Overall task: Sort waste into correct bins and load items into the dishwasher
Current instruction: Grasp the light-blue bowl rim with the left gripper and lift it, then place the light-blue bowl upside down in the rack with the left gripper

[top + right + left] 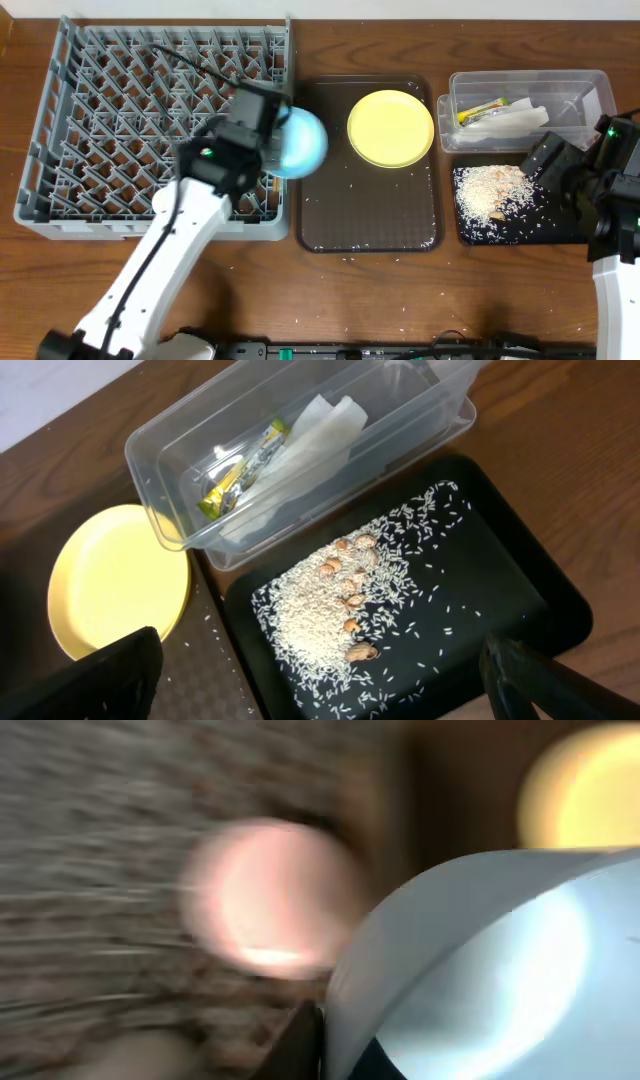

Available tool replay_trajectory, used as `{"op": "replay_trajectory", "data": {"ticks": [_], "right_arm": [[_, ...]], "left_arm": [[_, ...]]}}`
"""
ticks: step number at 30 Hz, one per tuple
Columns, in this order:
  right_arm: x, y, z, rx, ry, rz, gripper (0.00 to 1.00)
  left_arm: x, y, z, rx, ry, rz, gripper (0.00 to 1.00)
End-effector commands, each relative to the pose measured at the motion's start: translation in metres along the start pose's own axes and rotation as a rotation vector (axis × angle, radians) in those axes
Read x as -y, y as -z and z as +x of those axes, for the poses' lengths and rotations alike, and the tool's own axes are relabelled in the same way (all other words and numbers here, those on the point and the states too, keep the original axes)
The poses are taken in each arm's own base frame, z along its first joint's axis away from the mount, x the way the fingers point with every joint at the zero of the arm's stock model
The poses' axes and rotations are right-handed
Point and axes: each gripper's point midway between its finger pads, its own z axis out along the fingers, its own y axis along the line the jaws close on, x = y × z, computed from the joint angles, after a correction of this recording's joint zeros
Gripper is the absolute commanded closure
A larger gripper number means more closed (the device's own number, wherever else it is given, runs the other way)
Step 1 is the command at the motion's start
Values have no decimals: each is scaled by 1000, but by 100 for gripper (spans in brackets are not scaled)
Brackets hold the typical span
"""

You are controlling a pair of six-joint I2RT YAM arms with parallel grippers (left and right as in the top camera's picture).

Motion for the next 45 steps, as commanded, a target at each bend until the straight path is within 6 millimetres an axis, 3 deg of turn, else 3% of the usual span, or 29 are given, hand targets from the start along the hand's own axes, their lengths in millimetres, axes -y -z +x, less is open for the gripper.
{"op": "replay_trajectory", "data": {"ticks": [1, 4, 8, 13, 24, 28, 38, 45], "right_arm": [[1, 0, -1, 3, -8, 4, 1], [1, 0, -1, 3, -8, 4, 1], [1, 0, -1, 3, -8, 4, 1], [1, 0, -1, 3, -8, 4, 1], [1, 0, -1, 3, -8, 4, 1], [1, 0, -1, 3, -8, 4, 1], [1, 0, -1, 3, -8, 4, 1], [1, 0, -1, 3, -8, 4, 1]], "left_arm": [[-107, 26, -20, 65, -101, -582, 92], [-150, 34, -20, -2, -181, -837, 93], [-182, 37, -18, -58, -176, -1048, 93], [-208, 5, -10, -154, -178, -1112, 92], [-258, -25, -1, -211, -94, -1175, 93], [-267, -35, -2, -233, -111, -1186, 92], [-266, -70, -1, -260, -163, -1195, 92], [-266, -74, 0, -267, -173, -1201, 93]]}}
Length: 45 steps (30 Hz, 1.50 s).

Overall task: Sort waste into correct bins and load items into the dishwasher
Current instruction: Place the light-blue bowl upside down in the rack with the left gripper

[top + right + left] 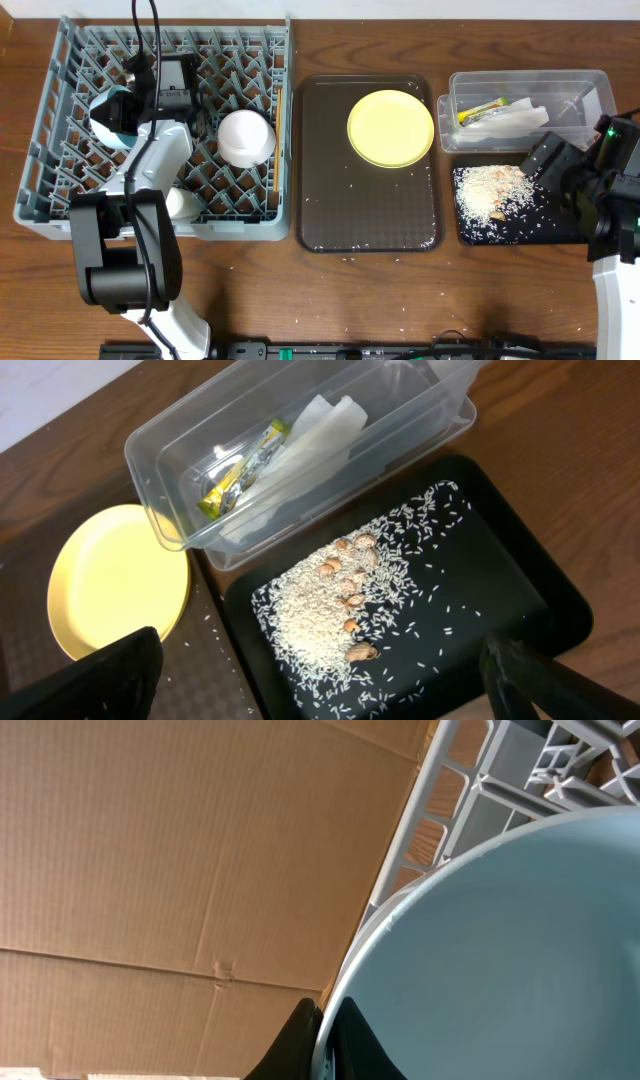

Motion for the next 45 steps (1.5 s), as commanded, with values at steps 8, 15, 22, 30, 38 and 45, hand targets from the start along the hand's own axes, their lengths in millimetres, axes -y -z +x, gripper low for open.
{"op": "replay_trajectory", "data": {"ticks": [8, 15, 22, 30, 38, 45], "right_arm": [[1, 0, -1, 3, -8, 4, 1], [1, 0, -1, 3, -8, 4, 1], [1, 0, -1, 3, -8, 4, 1], [1, 0, -1, 3, -8, 4, 1], [1, 0, -1, 3, -8, 4, 1], [1, 0, -1, 3, -8, 4, 1]], "left_arm": [[-9, -6, -9, -5, -44, -69, 93], [11, -7, -3, -9, -100, -58, 93], [22, 14, -12, 43, -110, -38, 92], [31, 32, -17, 79, -140, -22, 92], [48, 69, -25, 155, -177, 12, 85], [52, 67, -10, 124, -177, 24, 70]]}}
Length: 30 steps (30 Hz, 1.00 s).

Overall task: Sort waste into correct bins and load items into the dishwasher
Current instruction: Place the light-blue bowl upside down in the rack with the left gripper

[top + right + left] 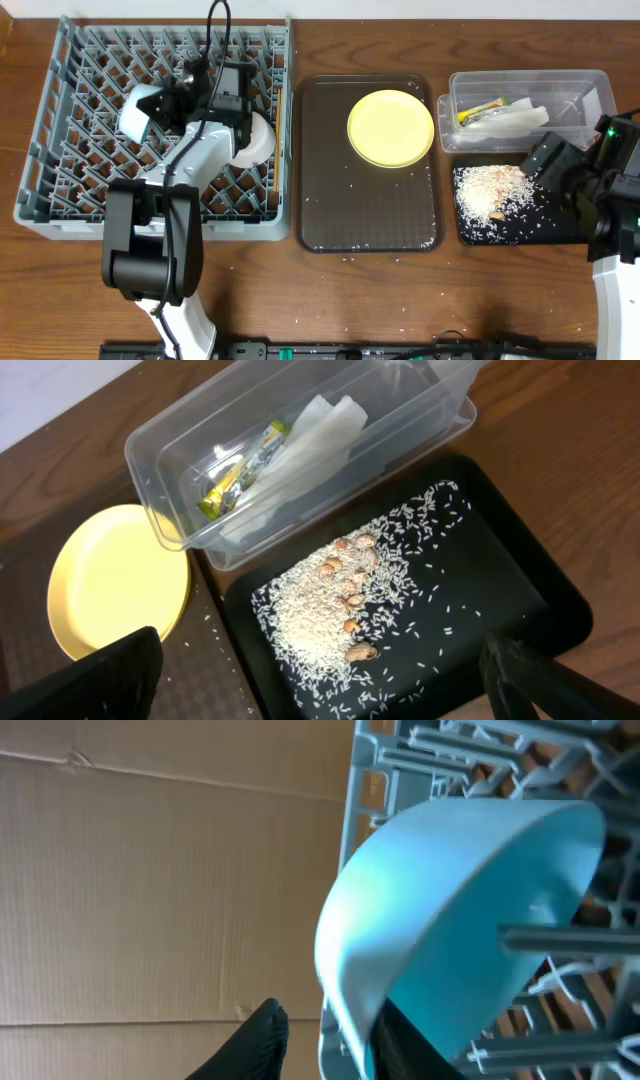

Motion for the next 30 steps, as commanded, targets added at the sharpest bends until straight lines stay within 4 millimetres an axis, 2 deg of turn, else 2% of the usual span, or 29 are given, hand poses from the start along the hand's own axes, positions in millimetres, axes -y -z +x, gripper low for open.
{"op": "replay_trajectory", "data": {"ticks": [1, 8, 9, 11, 12, 15, 16, 18, 20, 21, 22, 23, 25, 26, 29, 30], "right_arm": [[1, 0, -1, 3, -8, 4, 1], [1, 0, -1, 3, -7, 4, 1], [1, 0, -1, 3, -8, 4, 1], [1, 0, -1, 3, -8, 4, 1], [1, 0, -1, 3, -8, 4, 1], [1, 0, -1, 3, -8, 4, 1], [1, 0, -1, 3, -8, 4, 1], [1, 0, -1, 3, -8, 4, 1], [1, 0, -1, 3, -8, 4, 1], [1, 0, -1, 3, -8, 4, 1], [1, 0, -1, 3, -8, 4, 1], [1, 0, -1, 3, -8, 4, 1], [1, 0, -1, 3, -8, 4, 1], [1, 0, -1, 3, -8, 4, 1], [1, 0, -1, 3, -8, 4, 1], [1, 0, -1, 3, -8, 4, 1]], "left_arm": [[10, 0, 9, -18, 44, 3, 70], [9, 8, 18, -26, 67, 14, 71], [8, 10, 17, -22, 68, 15, 69], [5, 16, 14, -5, 75, 18, 55], [3, 25, 9, 19, 84, 23, 47], [-2, 44, 0, 71, 105, 39, 36], [-2, 58, -7, 114, 127, 81, 32], [-10, 81, -15, 182, 228, 177, 29], [-23, 93, -16, 212, 329, 268, 29], [-30, 97, -13, 218, 386, 334, 35], [-37, 97, -9, 215, 440, 392, 48], [-44, 97, -5, 208, 500, 456, 64], [-56, 94, 4, 187, 616, 605, 89], [-65, 87, 11, 167, 702, 720, 92], [-73, 72, 17, 148, 810, 914, 92], [-74, 61, 18, 138, 861, 1008, 92]]}}
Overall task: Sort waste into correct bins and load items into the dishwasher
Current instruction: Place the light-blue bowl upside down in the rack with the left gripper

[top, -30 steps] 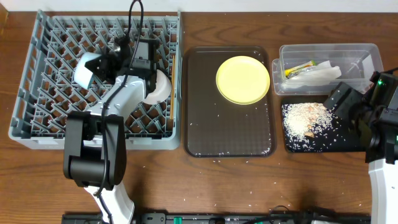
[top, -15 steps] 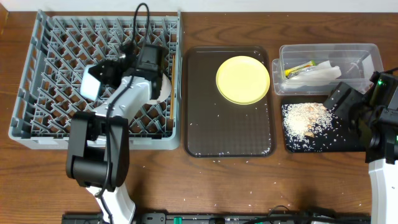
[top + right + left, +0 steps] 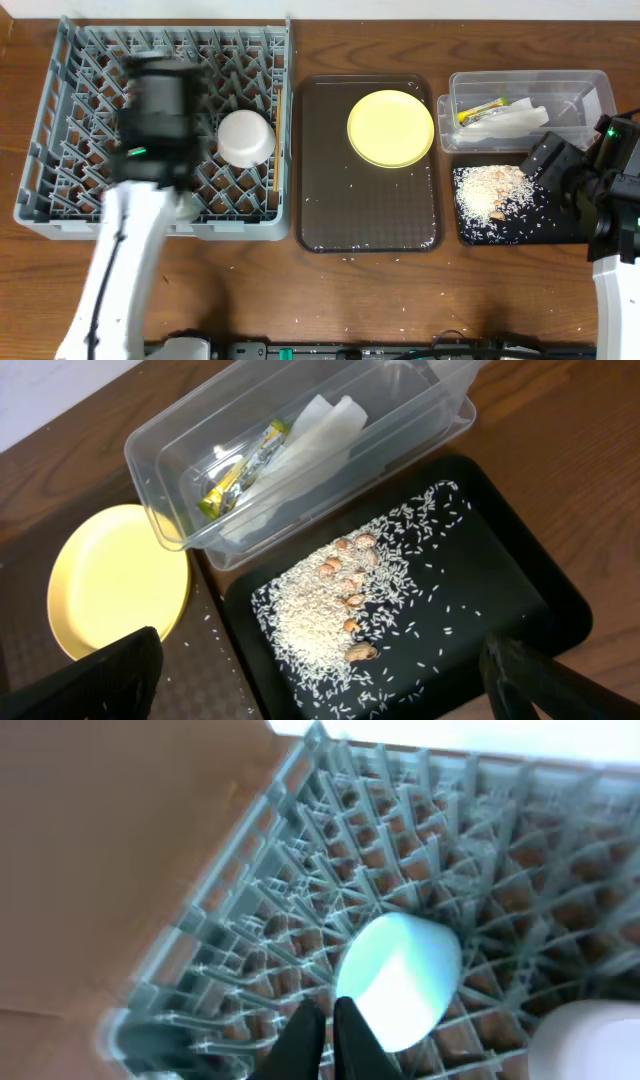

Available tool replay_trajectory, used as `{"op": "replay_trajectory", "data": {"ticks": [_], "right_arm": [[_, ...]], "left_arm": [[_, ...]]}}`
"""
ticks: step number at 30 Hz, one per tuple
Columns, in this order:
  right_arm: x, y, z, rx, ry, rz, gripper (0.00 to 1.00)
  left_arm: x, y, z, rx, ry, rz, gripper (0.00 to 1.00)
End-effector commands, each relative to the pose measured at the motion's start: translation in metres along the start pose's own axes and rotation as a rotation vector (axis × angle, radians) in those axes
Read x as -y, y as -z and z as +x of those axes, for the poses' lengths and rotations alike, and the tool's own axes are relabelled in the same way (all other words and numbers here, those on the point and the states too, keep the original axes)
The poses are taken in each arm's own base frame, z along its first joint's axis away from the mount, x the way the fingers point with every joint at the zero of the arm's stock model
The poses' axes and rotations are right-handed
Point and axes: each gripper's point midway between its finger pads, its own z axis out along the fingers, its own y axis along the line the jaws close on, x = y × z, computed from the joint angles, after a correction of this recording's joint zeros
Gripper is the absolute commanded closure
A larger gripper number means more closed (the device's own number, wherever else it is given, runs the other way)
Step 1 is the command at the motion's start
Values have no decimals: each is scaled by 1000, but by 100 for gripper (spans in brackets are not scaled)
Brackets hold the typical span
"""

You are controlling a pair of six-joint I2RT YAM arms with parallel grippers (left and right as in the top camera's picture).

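A light blue bowl rests among the prongs of the grey dish rack, mouth down as far as the blur shows. My left gripper hangs just above the bowl's near-left side, shut and empty. In the overhead view the left gripper is blurred over the rack and hides the blue bowl. A white bowl sits in the rack to its right. A yellow plate lies on the brown tray. My right gripper stands open over the rice.
A clear bin with wrappers and paper stands at the back right. In front of it a black tray holds rice and peanuts. Loose rice grains dot the brown tray and the table. A white cup sits at the rack's front.
My left gripper's fingers stood apart about the blue bowl's rim; now the bowl lies free in the rack and the gripper is above it, shut. The right arm is unchanged.
My left gripper held the blue bowl at the rack's right edge, beside the tray. Then it held the bowl over the rack's left part. Then the bowl stood in the rack with the fingers apart at its rim. Now it rests there alone.
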Motion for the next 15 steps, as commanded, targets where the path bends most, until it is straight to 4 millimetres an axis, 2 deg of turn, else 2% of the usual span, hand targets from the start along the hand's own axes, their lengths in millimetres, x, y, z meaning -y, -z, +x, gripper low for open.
{"op": "replay_trajectory", "data": {"ticks": [1, 2, 4, 7, 9, 12, 15], "right_arm": [[1, 0, -2, 3, -8, 4, 1], [1, 0, -2, 3, -8, 4, 1], [1, 0, -2, 3, -8, 4, 1], [1, 0, -2, 3, -8, 4, 1], [1, 0, -2, 3, -8, 4, 1], [1, 0, -2, 3, -8, 4, 1], [1, 0, -2, 3, -8, 4, 1]], "left_arm": [[9, -23, 8, -112, 267, 438, 92], [6, -31, 10, -127, 294, 470, 92], [2, -59, 22, -185, 346, 538, 92], [14, -92, 50, -287, 326, 571, 92], [21, -106, 61, -315, 302, 576, 92], [44, -111, 67, -344, 317, 689, 92], [54, -106, 77, -395, 310, 715, 92]]}}
